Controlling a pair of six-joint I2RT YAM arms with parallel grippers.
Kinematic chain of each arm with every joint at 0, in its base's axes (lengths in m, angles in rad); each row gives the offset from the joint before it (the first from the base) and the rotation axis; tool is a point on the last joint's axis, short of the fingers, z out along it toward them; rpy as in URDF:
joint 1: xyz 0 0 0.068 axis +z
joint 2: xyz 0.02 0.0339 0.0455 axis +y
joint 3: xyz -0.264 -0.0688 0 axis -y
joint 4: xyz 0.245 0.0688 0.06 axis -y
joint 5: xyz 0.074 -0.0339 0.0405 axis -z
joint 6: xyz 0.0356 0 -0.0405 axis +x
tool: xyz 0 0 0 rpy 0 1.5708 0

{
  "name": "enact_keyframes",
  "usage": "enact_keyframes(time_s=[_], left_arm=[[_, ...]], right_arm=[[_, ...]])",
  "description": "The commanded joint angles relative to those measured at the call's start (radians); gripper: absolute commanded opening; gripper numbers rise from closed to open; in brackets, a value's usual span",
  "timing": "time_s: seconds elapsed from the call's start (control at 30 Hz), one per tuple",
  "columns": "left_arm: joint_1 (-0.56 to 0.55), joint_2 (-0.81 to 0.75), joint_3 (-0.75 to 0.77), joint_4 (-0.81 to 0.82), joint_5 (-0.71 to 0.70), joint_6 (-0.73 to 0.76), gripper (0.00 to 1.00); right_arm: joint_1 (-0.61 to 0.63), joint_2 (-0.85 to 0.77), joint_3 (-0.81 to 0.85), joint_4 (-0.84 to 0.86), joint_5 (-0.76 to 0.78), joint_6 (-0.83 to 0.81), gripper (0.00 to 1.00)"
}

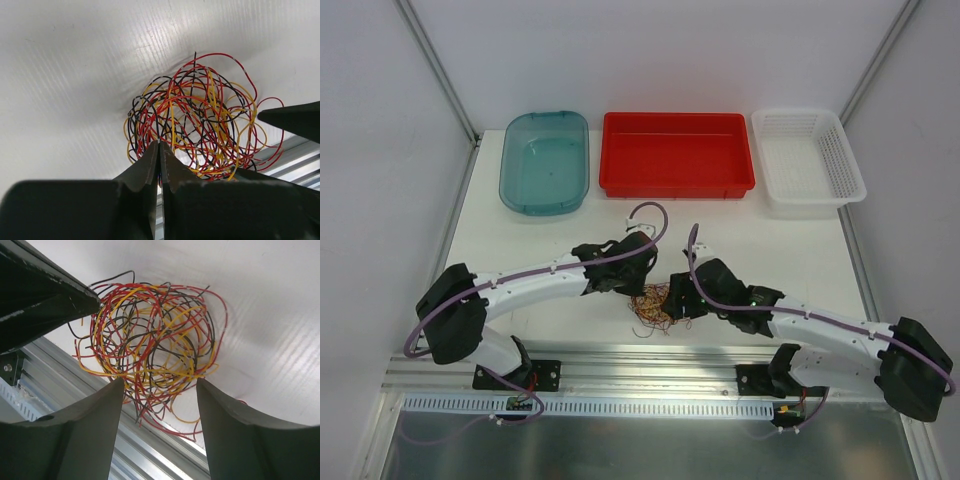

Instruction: Untangle the cables

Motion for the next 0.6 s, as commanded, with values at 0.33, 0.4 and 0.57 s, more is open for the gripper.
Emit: enact_keyframes(time_s=[0.33, 0.4, 0.57], left_arm=[[0.022, -0.239, 0.056, -0.052, -0.169, 0.021, 0.0], [0.059, -0.279, 0.059, -0.085, -0.177, 0.033, 0.0], [0.27, -0.434, 0.044, -0.139, -0.165, 0.068, 0.0]], right_arm=[[-0.002, 0.151, 0.034, 0.047, 0.038, 0.034, 0.01], [-0.024, 0.116, 0.038, -0.005, 0.087, 0.035, 0.01], [-0.131, -0.088, 0.044, -0.234, 0.212, 0.005, 0.01]])
